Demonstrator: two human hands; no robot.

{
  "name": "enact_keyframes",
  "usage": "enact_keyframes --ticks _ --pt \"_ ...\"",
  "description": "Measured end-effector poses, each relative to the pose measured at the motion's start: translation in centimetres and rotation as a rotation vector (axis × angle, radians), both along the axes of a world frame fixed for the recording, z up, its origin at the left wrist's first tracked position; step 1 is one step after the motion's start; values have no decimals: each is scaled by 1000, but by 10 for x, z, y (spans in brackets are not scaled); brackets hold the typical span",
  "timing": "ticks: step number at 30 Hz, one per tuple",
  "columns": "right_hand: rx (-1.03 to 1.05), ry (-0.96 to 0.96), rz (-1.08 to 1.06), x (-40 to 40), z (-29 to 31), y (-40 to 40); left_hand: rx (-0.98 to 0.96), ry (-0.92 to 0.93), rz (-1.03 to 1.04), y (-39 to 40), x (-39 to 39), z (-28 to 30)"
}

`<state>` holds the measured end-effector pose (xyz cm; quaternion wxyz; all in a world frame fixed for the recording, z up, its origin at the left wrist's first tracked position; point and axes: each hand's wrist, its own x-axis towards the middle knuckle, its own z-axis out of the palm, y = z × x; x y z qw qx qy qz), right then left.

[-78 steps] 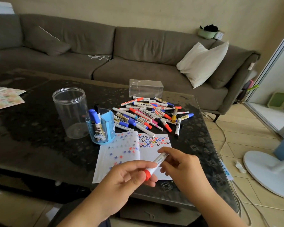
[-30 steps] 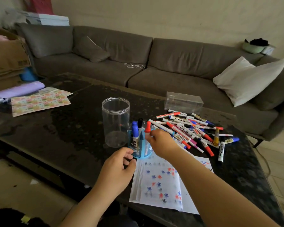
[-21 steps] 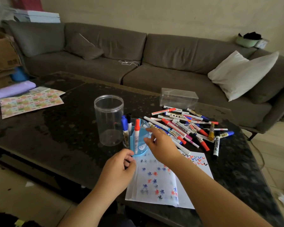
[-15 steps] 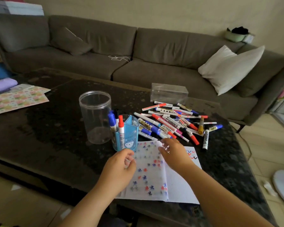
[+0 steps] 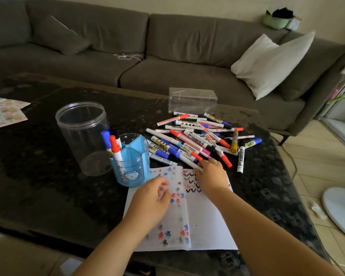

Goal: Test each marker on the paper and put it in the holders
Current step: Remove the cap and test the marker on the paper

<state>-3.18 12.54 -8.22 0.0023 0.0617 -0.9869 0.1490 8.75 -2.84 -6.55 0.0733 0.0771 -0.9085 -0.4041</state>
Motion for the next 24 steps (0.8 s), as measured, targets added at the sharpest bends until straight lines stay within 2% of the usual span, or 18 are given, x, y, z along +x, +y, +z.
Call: enact_keyframes --ticks 4,7,12,15,17,20,24 --pt "-89 198 3 11 5 11 42 -11 16 0 4 -1" --pt "-355 225 -11 33 21 25 49 1 22 1 9 1" --pt "-817 58 -25 81 54 46 101 17 21 15 19 19" --pt "-1059 -141 28 107 68 48 155 8 -9 28 28 33" --pt "-1144 -274 52 125 74 48 221 -33 -55 39 35 44" --pt "-1327 -468 71 152 77 45 452 -176 -104 55 47 54" --pt "-1637 -795 83 179 83 44 1058 -263 -289 67 67 63"
